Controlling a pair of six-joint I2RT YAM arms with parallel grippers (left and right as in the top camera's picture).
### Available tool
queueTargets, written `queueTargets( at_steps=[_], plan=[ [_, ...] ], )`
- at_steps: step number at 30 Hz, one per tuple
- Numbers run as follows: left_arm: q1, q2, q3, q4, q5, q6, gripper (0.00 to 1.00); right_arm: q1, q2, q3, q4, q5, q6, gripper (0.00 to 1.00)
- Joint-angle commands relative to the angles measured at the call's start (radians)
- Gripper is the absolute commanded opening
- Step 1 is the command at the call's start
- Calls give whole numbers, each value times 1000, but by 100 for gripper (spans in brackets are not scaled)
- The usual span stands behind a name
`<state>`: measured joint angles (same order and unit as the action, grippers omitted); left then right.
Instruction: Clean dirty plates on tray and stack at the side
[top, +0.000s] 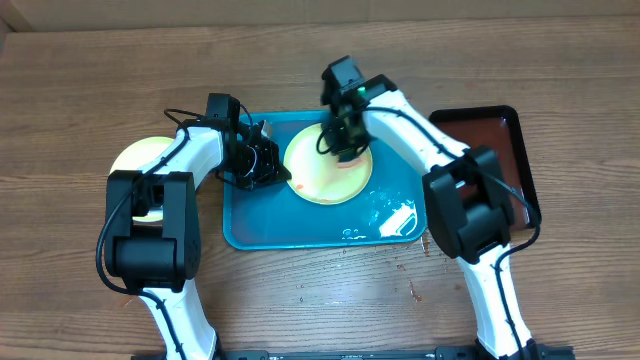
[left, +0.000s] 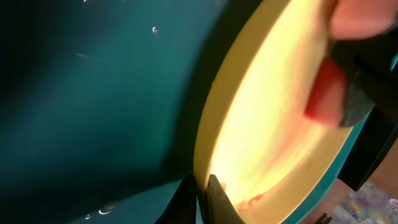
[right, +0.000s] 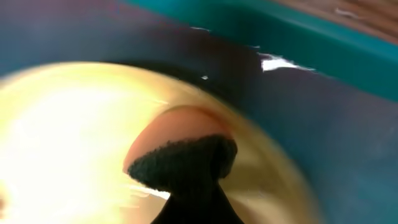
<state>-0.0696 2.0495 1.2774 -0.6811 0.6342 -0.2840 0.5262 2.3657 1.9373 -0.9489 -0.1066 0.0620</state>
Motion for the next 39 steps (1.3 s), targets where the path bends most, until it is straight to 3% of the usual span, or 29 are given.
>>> queueTargets(
  at_steps=[1,11,23,33,39],
  plan=[
    [6,-2,1,-2,-42,27,4,78,21,-7,17,-111,-41,4],
    [6,-2,1,-2,-42,27,4,121,21,-7,-100,-217,-45,4],
    [6,-14,2,-9,-48,40,4,21,-85,-5,-254,-225,-81,4],
    [5,-221,7,-86,-276,45,4,-109,-340,-5,-261,-229,-39,4],
    [2,-383,7,-116,-411,46,4,-159,-392,-5,-269,-228,-36,4]
  ],
)
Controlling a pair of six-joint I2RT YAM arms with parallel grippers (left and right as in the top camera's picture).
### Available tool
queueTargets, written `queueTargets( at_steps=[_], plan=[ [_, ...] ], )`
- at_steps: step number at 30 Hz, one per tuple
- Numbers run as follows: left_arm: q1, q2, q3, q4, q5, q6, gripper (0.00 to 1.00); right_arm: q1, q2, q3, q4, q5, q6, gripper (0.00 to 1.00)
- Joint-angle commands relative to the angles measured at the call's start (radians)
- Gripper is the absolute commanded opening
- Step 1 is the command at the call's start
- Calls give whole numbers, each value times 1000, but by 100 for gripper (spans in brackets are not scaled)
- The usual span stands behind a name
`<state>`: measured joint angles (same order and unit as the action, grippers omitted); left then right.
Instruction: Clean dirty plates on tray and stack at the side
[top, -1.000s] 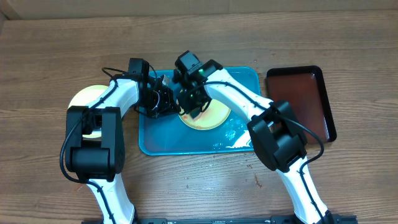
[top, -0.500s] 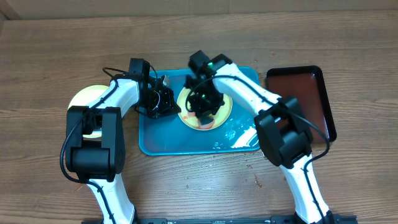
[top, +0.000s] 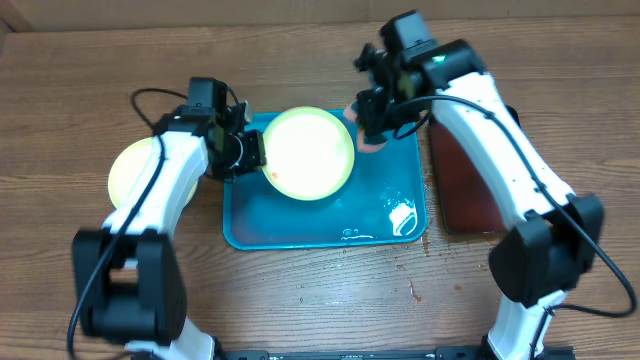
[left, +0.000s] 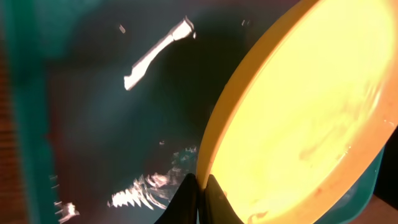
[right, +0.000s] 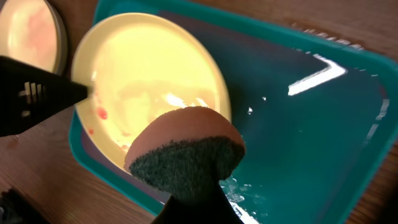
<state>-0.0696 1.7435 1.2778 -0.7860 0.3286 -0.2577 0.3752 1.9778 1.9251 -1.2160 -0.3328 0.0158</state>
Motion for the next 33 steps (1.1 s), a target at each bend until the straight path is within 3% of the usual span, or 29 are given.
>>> queueTargets(
  at_steps=[1,14,25,33],
  plan=[
    [2,-101,7,-20,-142,20,4,-12,-4,7,-6,-2,10,4],
    [-144,-310,7,-79,-652,13,4,-14,-1,6,-11,25,14,4],
    [-405,-321,7,-107,-1165,-64,4,-14,-1,6,-25,25,14,4],
    [-523,-321,7,-106,-1430,-65,4,-14,-1,6,-25,25,14,4]
  ],
)
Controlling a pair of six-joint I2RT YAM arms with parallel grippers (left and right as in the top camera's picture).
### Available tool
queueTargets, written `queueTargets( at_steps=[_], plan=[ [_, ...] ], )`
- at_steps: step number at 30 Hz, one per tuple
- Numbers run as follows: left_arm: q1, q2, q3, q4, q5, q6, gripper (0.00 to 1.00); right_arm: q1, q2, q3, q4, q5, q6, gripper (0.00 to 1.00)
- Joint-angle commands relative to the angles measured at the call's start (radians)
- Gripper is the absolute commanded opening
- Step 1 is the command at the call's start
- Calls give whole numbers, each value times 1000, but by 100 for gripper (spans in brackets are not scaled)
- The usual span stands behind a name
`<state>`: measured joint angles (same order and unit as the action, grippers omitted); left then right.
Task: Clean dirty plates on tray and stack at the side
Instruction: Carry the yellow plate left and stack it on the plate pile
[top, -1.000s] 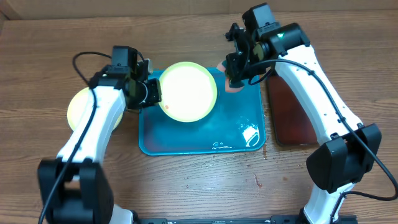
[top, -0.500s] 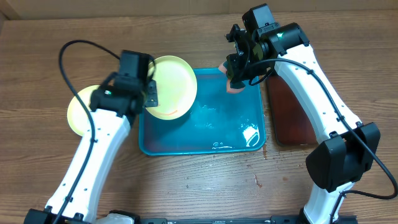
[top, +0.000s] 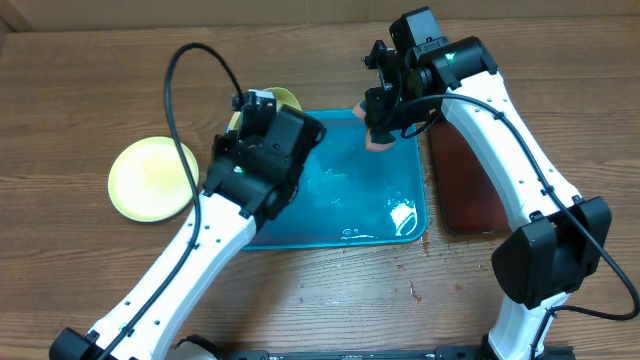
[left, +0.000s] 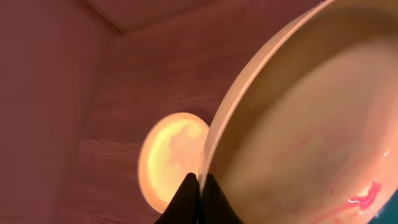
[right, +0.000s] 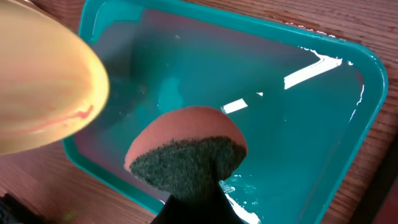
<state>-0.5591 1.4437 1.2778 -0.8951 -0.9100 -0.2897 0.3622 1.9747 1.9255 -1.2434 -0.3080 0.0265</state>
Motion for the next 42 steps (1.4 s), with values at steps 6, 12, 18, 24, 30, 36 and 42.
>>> queueTargets(
  at_steps=[6,12,18,24,30,36,42],
  plan=[
    [-113,-21,7,5,-379,-48,4,-1,2,6,3,0,3,4],
    [-159,-21,7,6,-489,-48,4,-1,2,6,2,0,3,4],
    [-170,-21,7,6,-496,-48,4,-1,2,6,-1,0,3,4],
    [-170,-21,7,6,-496,-50,4,-1,2,6,-1,0,3,4],
    [-160,-21,7,6,-359,-58,4,-1,2,6,-1,0,3,4],
    [-84,-16,6,-14,156,-58,4,-1,2,6,-2,0,3,4],
    [130,-13,7,-20,541,-58,4,-1,2,6,-2,0,3,4]
  ],
)
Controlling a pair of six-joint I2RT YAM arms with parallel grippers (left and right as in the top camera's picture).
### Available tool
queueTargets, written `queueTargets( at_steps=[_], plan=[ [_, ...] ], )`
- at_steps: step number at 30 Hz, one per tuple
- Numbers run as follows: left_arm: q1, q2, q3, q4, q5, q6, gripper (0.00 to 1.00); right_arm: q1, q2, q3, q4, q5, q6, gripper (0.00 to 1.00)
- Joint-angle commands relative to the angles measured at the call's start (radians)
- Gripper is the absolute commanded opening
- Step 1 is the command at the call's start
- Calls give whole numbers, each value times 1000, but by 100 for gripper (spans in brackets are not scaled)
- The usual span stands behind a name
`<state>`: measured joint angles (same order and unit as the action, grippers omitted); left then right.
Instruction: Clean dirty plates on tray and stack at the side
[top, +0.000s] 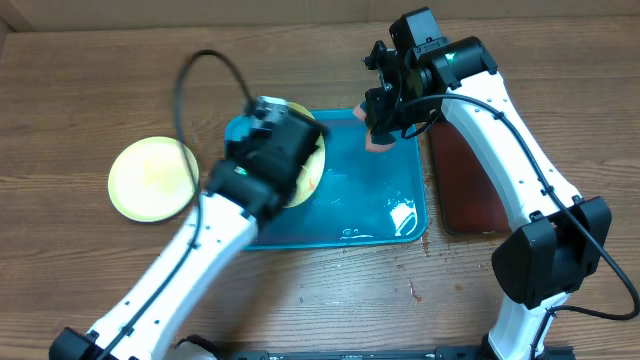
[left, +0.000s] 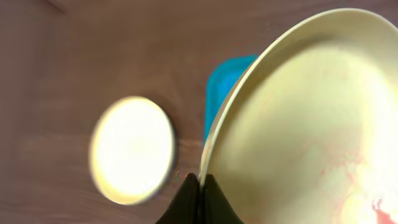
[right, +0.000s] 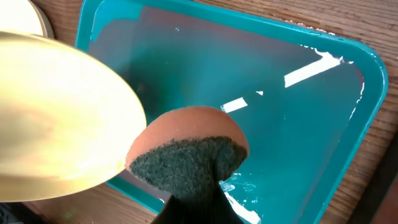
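My left gripper (left: 200, 182) is shut on the rim of a yellow plate (left: 298, 124) held up in the air; faint pink smears show on its face. In the overhead view that plate (top: 310, 165) peeks out beside the raised left arm, over the left part of the teal tray (top: 370, 200). A second yellow plate (top: 152, 178) lies on the table left of the tray. My right gripper (right: 193, 199) is shut on an orange and dark green sponge (right: 186, 146), held above the tray's far right corner (top: 378, 135).
The tray (right: 323, 155) is wet, with water glinting near its front right. A dark red tray (top: 470, 180) lies to the right of the teal one. Wooden tabletop lies all round.
The left arm has shifted with the plate, which now hangs more over the tray's left part and is turned differently. The right gripper and sponge have stayed put.
First the left gripper held the plate's rim in the tray while the sponge was against its face. Then the sponge was lifted away to the right and the plate tilted up. Later the plate was raised off the tray, where it still hangs.
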<state>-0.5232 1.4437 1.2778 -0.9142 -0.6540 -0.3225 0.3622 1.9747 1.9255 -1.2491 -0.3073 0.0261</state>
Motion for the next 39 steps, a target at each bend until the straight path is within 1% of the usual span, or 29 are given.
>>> queueTargets(
  at_steps=[1,4,6,10,15,20,22,25,28,31,36,39],
  plan=[
    [140,-13,7,-1,347,-24,4,-1,2,6,4,0,3,4],
    [278,-13,7,-3,522,-10,4,-1,2,6,2,0,3,4],
    [394,-13,7,-12,629,1,4,-1,2,5,2,0,3,4],
    [620,-13,7,-50,748,34,4,-1,2,5,2,0,3,4],
    [882,-11,6,-79,759,66,4,-1,2,5,2,-1,3,4],
    [1061,3,6,-63,752,68,4,-1,2,5,3,-1,3,4],
    [1106,18,5,-47,745,68,4,-1,2,5,4,-1,3,4],
    [1148,62,5,-25,706,35,4,-1,2,5,2,-1,3,4],
    [1166,120,5,-4,678,-11,4,-1,2,5,1,-1,3,4],
    [1166,187,5,5,678,-15,4,-1,2,5,1,-1,3,4],
    [1164,294,5,11,685,-15,4,-1,2,5,2,-1,3,4],
    [1164,343,5,31,761,14,4,-1,2,5,5,-1,3,4]
  ],
)
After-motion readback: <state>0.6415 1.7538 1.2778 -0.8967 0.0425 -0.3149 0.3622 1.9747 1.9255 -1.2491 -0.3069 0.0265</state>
